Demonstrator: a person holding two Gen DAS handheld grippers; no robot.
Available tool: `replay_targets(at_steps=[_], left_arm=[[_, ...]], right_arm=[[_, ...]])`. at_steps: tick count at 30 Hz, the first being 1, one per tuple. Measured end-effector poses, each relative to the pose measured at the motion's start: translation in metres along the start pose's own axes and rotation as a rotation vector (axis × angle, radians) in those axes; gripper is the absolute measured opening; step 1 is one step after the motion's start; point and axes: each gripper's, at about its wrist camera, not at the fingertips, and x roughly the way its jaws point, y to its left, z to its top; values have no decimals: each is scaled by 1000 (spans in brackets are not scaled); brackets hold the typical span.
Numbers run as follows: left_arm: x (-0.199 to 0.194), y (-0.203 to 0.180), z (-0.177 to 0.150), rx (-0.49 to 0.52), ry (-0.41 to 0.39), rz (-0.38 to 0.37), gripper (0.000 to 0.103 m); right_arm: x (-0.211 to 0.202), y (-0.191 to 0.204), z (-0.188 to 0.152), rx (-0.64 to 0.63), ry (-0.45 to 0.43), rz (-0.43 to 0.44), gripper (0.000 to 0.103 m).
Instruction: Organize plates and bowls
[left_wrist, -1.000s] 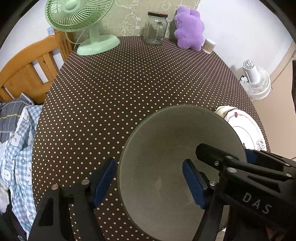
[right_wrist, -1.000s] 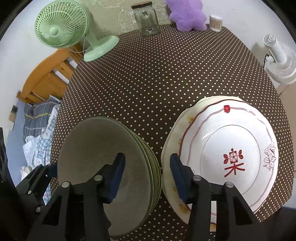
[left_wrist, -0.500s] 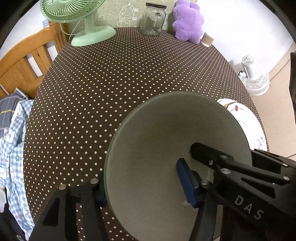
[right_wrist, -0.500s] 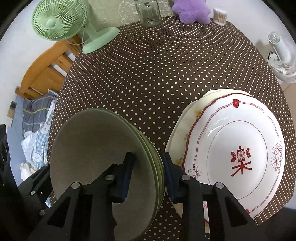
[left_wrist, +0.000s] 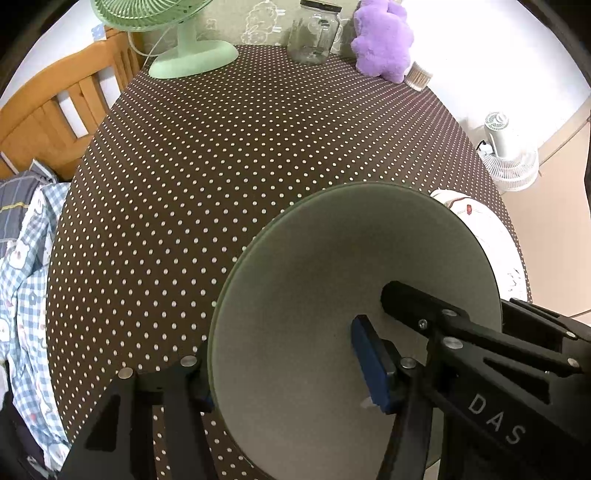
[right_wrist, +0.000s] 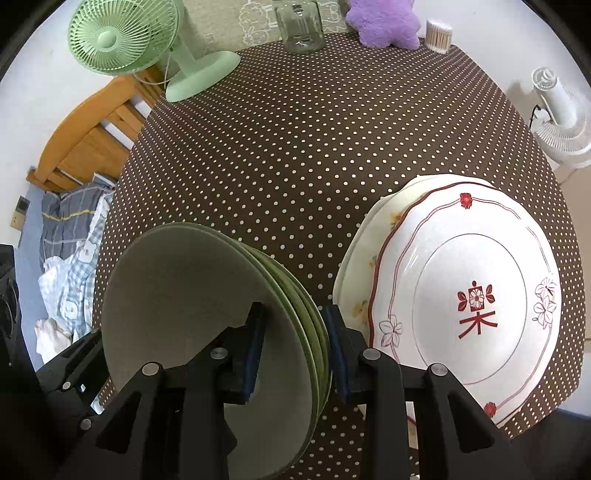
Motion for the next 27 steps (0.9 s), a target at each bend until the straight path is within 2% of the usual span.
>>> replay_targets(at_steps=[14,21,27], left_arm=[[-43,12,-31,22,-58,-30,60],[-62,-3,-34,46,-93,-27,60],[-68,-26,-30,26,-114,-17,60]], right_arm=[[-27,15,-20,-12,-56,-22,36],[-49,7,-28,13,-92,-18,36],[-66,-5,-27,-1,-121,-9,36]])
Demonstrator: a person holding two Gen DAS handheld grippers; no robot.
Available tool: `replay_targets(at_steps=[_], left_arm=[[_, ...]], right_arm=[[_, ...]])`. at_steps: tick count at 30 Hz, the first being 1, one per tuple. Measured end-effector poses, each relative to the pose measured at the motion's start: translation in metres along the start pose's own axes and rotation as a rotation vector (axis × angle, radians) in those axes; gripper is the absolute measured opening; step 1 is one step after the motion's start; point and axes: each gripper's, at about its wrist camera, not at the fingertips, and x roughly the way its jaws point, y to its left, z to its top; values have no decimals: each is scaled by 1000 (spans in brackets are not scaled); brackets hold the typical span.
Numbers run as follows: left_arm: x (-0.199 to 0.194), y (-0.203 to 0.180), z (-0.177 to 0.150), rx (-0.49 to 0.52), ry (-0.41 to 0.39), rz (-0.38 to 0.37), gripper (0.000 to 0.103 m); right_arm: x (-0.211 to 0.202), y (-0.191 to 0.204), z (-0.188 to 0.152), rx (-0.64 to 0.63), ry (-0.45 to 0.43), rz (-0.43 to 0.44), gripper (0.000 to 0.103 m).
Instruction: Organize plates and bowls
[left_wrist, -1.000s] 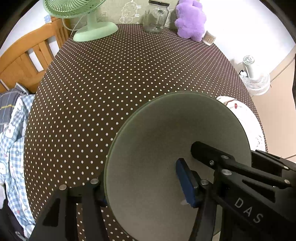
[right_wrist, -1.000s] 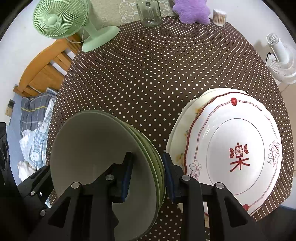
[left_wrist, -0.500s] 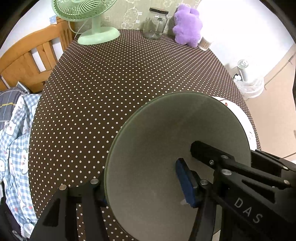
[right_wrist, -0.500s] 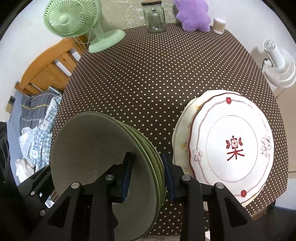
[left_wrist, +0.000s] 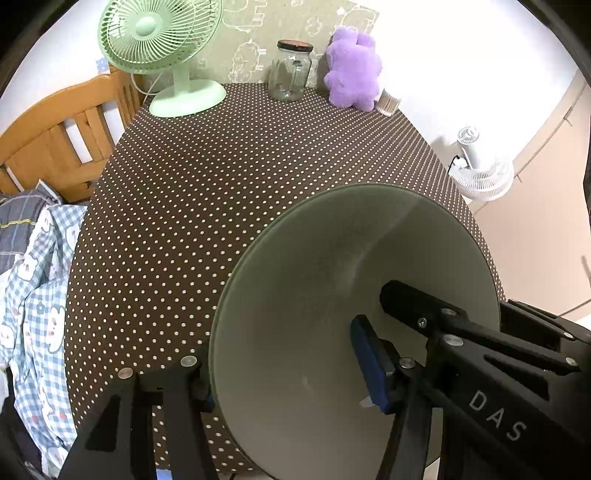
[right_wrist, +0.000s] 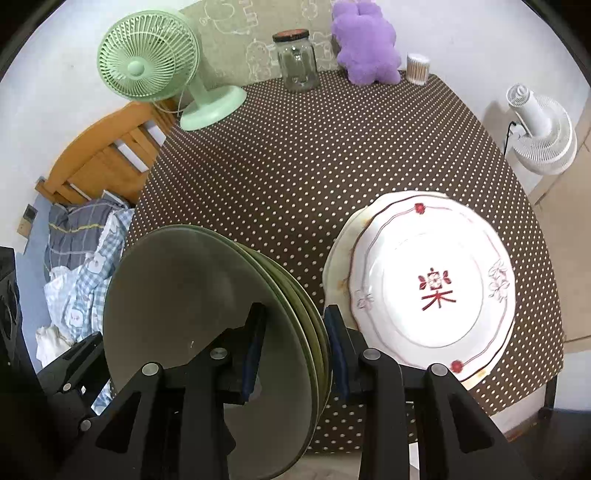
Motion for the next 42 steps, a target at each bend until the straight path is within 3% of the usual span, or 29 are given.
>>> replay_targets(at_steps=[13,33,42], left_arm=[[7,-54,15,-24,-22,19,59],[64,-126,35,-25,65,8,59],[87,-134,43,-49,112,15,59]], right_arm=[[-20,-47,15,-36,-16,24,36],[-5,-128,37,-2,57,6,36],[15,-149,47,-1,110,6,36]])
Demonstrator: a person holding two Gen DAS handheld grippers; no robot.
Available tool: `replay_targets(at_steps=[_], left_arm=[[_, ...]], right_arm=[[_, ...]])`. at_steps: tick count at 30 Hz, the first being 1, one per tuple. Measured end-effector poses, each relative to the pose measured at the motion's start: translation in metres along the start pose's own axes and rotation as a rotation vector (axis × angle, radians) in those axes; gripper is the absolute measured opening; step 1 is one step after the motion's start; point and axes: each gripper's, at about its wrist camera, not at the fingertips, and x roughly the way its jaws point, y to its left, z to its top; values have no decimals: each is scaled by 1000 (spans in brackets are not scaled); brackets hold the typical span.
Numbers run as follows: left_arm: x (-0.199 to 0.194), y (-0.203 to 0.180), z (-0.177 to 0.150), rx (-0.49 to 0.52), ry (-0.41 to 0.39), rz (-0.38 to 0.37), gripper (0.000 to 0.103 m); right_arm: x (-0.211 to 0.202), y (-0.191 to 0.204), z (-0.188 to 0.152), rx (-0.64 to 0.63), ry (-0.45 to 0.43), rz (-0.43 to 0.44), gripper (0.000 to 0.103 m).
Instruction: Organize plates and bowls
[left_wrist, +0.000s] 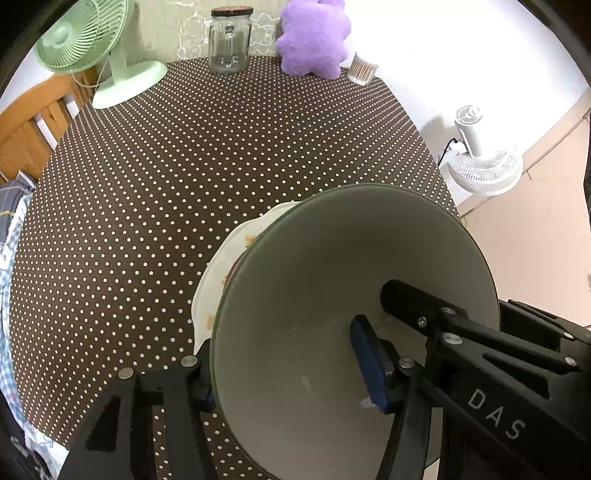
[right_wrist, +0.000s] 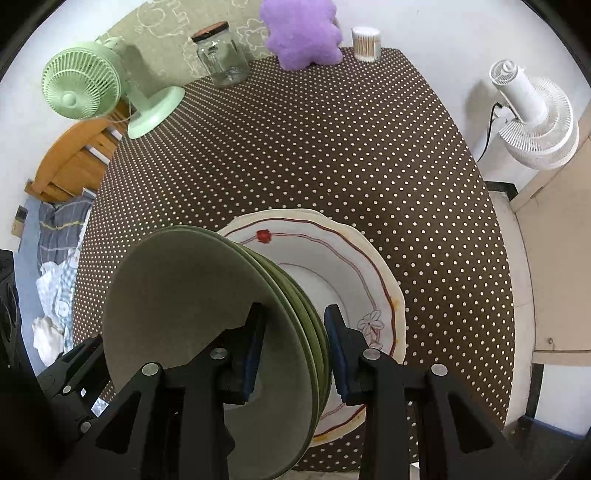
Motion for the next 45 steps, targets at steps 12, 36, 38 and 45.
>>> replay_targets(at_steps=[12,36,38,45], left_arm=[[6,-6,9,12,-28,25,58],[-55,18,-12,109,-239,81,90],[-68,27,-19,122,-280,79,91],[-100,66,-44,146,-367,93,90]], right_arm=[[12,-13,15,1,8,8,36],[-38,5,-9,0,-182,-116,76],[-50,15,-19,18,-232,-128,76],[-81,51,-56,76,-383,-156,76]])
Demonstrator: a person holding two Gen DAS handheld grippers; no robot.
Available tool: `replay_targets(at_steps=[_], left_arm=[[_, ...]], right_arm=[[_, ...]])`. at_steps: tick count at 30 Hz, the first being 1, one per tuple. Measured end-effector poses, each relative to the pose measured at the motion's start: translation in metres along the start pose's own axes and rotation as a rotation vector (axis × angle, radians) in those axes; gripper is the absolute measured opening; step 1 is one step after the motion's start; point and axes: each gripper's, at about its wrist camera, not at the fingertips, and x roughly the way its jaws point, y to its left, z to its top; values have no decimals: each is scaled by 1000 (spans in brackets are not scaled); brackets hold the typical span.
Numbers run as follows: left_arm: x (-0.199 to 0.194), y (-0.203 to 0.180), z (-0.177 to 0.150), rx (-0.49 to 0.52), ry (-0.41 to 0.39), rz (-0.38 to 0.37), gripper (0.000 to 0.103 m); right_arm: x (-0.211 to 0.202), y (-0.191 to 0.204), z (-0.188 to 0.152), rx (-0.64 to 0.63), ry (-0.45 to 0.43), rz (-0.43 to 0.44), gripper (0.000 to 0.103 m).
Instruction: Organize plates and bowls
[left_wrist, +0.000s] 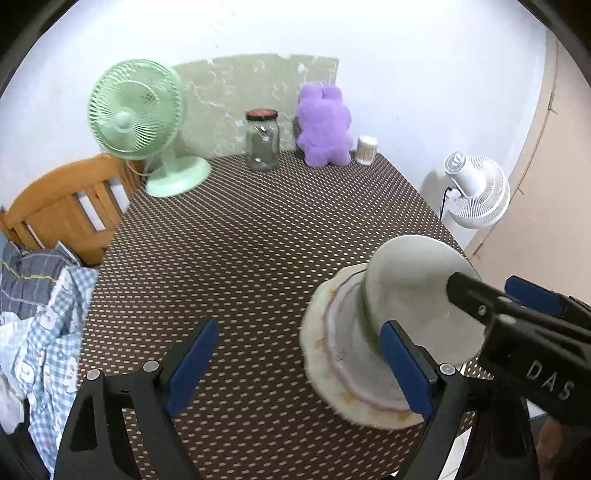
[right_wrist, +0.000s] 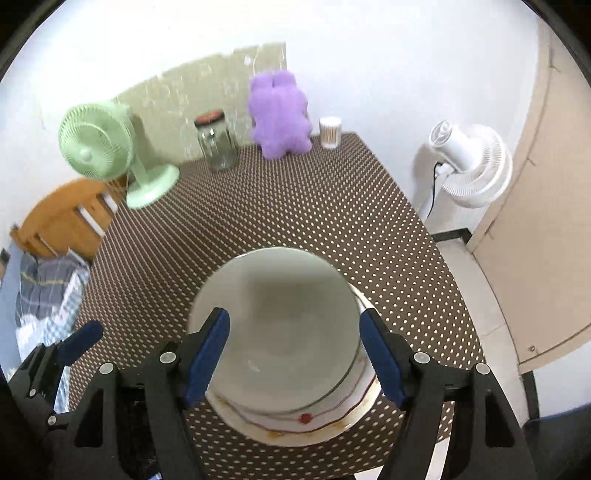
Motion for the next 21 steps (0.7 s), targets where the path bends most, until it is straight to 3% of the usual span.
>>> replay_targets(at_steps=[9,14,21], left_arm=[[-33,27,-34,-3,-107,61,91],[-38,29,-62,10,-138,86,91],[-44,37,-87,-52,-184,117,91]], right_arm=[[-37,32,-44,-42,-140,11,85],[-41,37,-66,-67,-201,37,88],[-39,38,-96,-108,-250,63,89]])
